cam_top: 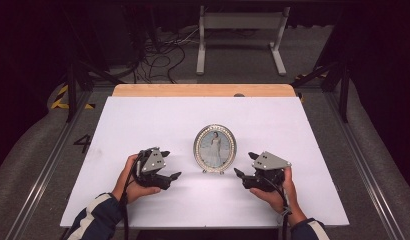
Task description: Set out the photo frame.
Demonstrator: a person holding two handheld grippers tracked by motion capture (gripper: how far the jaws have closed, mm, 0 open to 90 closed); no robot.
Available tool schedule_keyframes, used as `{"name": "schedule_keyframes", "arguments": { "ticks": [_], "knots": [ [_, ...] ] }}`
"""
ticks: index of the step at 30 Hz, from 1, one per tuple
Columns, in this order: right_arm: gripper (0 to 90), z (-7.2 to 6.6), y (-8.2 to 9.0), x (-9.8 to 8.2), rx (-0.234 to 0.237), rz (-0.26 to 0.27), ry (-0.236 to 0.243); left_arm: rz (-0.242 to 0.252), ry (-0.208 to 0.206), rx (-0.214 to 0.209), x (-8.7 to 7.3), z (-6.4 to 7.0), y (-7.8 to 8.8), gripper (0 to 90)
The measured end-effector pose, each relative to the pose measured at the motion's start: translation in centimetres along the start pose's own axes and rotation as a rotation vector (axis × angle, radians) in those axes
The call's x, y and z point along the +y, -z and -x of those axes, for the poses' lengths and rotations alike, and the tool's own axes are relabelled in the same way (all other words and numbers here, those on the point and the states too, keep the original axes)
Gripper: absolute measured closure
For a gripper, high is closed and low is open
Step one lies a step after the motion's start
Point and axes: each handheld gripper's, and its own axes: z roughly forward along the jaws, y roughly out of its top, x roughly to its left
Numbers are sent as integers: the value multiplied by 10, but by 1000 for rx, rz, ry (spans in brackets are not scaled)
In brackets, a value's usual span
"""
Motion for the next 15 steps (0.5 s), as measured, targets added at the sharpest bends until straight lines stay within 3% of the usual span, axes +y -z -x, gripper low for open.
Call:
{"name": "schedule_keyframes", "arguments": {
  "ticks": [7, 15],
  "knots": [
    [251, 3, 5, -5, 15, -2, -15, -8, 25, 8, -14, 0, 14, 190],
    [226, 7, 11, -14, -6, -22, -8, -3, 52, 38, -31, 0, 34, 161]
  ]
}}
